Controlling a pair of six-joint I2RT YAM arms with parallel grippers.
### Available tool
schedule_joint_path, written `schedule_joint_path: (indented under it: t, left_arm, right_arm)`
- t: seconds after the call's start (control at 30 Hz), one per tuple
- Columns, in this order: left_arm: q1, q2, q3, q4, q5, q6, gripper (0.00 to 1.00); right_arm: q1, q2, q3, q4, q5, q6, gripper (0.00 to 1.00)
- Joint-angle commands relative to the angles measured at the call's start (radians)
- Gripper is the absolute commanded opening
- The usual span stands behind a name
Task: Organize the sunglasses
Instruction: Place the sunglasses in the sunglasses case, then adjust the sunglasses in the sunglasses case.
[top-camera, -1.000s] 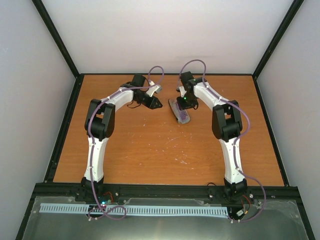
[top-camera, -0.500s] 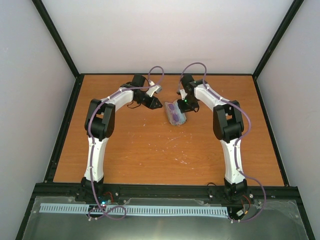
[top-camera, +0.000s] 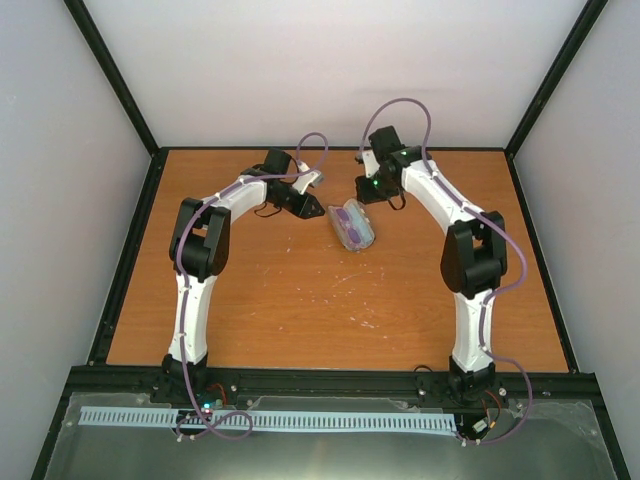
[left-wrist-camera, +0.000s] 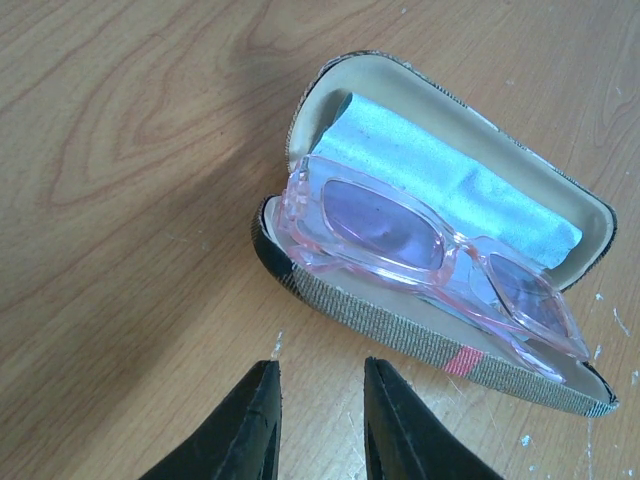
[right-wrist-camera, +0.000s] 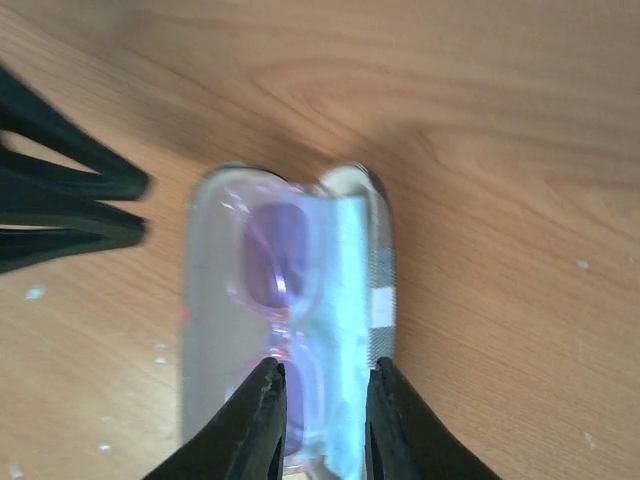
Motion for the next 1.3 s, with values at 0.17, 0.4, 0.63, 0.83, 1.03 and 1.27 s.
schedule_joint_path:
  t: [0.17, 0.4, 0.63, 0.83, 1.03, 1.27]
  left_arm:
    - [-0.002, -0.024, 0.011, 0.016, 0.018, -0.002, 0.25]
    - [-0.002, -0.039, -0.016, 0.024, 0.016, 0.004, 0.24]
    - [-0.002, -0.049, -0.034, 0.033, 0.014, -0.001, 0.24]
    - [-0.002, -0.049, -0.041, 0.038, 0.015, -0.006, 0.24]
    - [-0.002, -0.052, -0.045, 0.039, 0.015, -0.004, 0.24]
    - [-0.002, -0.057, -0.057, 0.047, 0.016, -0.007, 0.24]
  right_arm:
    - [0.106, 0.013, 0.022, -0.068, -0.136, -0.037, 0.26]
    - [0.131, 0.071, 0.038, -0.086, -0.045, 0.027, 0.26]
    - [0.131, 0.095, 0.07, -0.11, 0.043, 0.04, 0.24]
    - [0.134, 0.108, 0.067, -0.148, 0.081, 0.034, 0.28]
    - [0.143, 0.123, 0.059, -0.157, 0.082, 0.043, 0.37]
    - [0.159, 0.142, 0.069, -0.169, 0.079, 0.046, 0.38]
